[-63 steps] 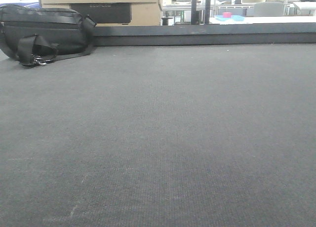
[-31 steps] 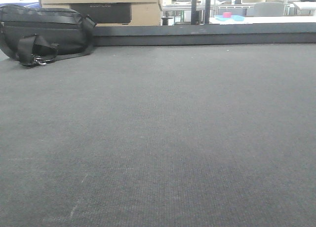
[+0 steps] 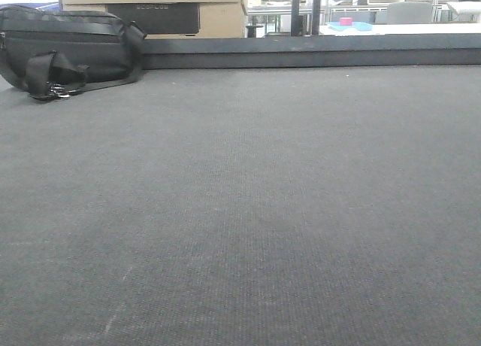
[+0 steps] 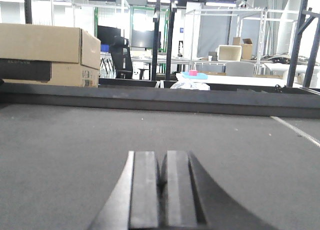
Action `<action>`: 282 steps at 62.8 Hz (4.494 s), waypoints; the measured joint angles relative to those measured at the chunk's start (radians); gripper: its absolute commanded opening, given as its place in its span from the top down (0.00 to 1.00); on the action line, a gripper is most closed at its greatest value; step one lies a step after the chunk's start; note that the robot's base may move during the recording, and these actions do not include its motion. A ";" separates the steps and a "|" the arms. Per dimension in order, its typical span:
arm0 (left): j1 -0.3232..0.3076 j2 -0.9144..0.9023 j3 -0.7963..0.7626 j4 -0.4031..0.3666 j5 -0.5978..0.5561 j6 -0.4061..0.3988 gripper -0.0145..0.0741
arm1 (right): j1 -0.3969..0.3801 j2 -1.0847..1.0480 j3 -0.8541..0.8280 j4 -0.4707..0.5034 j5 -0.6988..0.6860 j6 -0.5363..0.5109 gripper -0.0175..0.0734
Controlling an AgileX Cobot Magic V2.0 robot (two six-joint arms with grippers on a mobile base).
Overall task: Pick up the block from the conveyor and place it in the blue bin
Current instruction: 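Lower left gripper over green block and right gripper over blue block, then close left gripper on green block and right gripper on blue block, then lift both held blocks up off the conveyor belt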
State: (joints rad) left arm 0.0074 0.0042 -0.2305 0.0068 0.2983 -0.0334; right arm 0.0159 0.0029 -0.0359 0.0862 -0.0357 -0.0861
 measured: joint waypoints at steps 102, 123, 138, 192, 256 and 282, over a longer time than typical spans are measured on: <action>0.000 1.347 -0.838 0.008 0.701 0.002 0.96 | 0.000 1.372 -0.929 0.026 1.132 0.002 0.39; 0.000 1.347 -0.838 0.006 0.705 0.002 0.96 | 0.000 1.376 -0.931 0.028 1.005 0.004 0.37; 0.000 1.347 -0.838 0.006 0.707 0.002 0.96 | 0.000 1.448 -0.931 0.024 0.989 0.004 0.42; 0.000 1.347 -0.838 0.006 0.707 0.004 0.96 | 0.000 1.570 -0.891 0.020 0.950 0.021 0.55; 0.000 1.556 -0.840 0.072 0.640 0.004 0.35 | 0.000 1.480 -0.891 0.018 0.983 0.023 0.99; 0.000 1.691 -0.840 0.074 0.630 -0.035 0.71 | 0.000 1.480 -0.891 0.020 0.981 0.023 0.99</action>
State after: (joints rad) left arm 0.0074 1.6952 -1.0706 0.0809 0.9278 -0.0682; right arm 0.0159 1.4829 -0.9273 0.1059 0.9458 -0.0635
